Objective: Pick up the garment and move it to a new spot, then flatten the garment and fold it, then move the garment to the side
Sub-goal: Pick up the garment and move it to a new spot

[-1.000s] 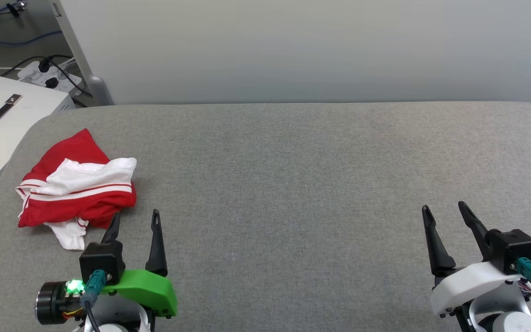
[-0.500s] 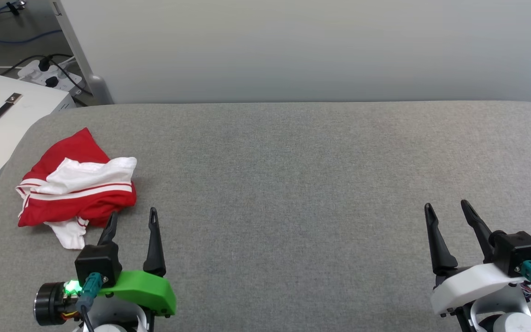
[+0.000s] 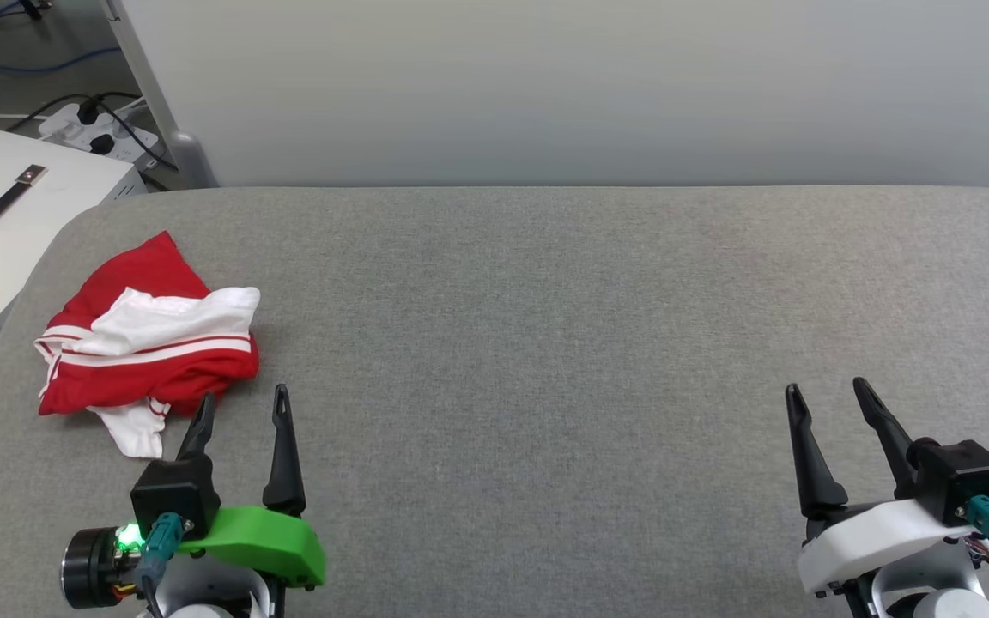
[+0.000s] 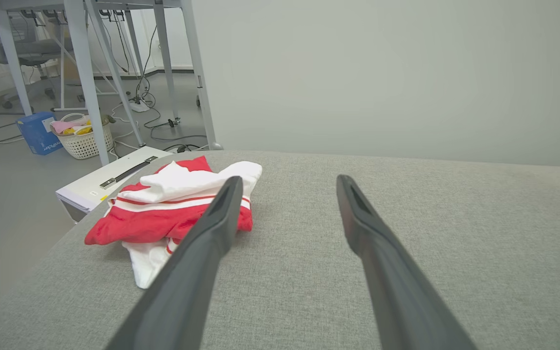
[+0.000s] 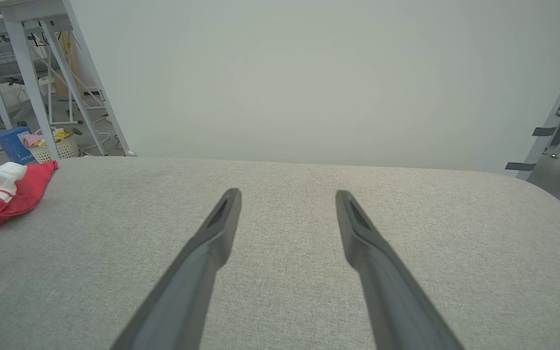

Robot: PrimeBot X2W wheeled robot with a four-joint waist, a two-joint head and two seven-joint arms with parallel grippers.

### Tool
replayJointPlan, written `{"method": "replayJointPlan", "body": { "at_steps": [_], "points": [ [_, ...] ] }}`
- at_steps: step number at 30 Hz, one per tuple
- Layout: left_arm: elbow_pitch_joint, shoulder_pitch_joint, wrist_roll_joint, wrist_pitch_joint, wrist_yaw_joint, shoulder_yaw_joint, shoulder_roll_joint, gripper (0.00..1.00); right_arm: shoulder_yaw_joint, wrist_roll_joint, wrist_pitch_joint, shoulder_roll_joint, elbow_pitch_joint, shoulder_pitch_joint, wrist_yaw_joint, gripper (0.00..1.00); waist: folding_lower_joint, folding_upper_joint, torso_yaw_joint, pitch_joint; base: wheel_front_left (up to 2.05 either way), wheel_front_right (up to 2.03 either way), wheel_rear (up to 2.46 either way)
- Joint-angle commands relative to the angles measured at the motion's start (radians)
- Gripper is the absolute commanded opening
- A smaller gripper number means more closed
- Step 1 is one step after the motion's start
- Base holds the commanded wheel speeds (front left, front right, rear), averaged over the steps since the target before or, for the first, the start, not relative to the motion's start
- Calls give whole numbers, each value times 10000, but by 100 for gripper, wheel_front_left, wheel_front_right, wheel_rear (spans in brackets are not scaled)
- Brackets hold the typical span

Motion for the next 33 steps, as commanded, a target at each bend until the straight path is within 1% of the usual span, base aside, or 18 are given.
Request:
{"method": "replayJointPlan", "body": {
  "at_steps": [1, 9, 21, 33],
  "points": [
    [20, 53, -89, -127, 37, 56, -20, 100, 33, 115, -118, 7, -8, 68, -4, 100, 0, 0, 70, 17, 0, 0, 0],
    [45, 14, -245, -291, 63, 216, -23, 100, 310, 37, -280, 8, -72, 54, -5, 100, 0, 0, 559, 94, 0, 0, 0],
    [121, -60, -592, -539, 64, 597, -27, 100, 623, -92, -525, 8, -256, -110, -6, 100, 0, 0, 1758, 352, 0, 0, 0],
    [306, -25, -1079, -791, 97, 827, -31, 100, 1051, -80, -774, -160, -411, -286, -7, 100, 0, 0, 2935, 529, 0, 0, 0]
  ]
}}
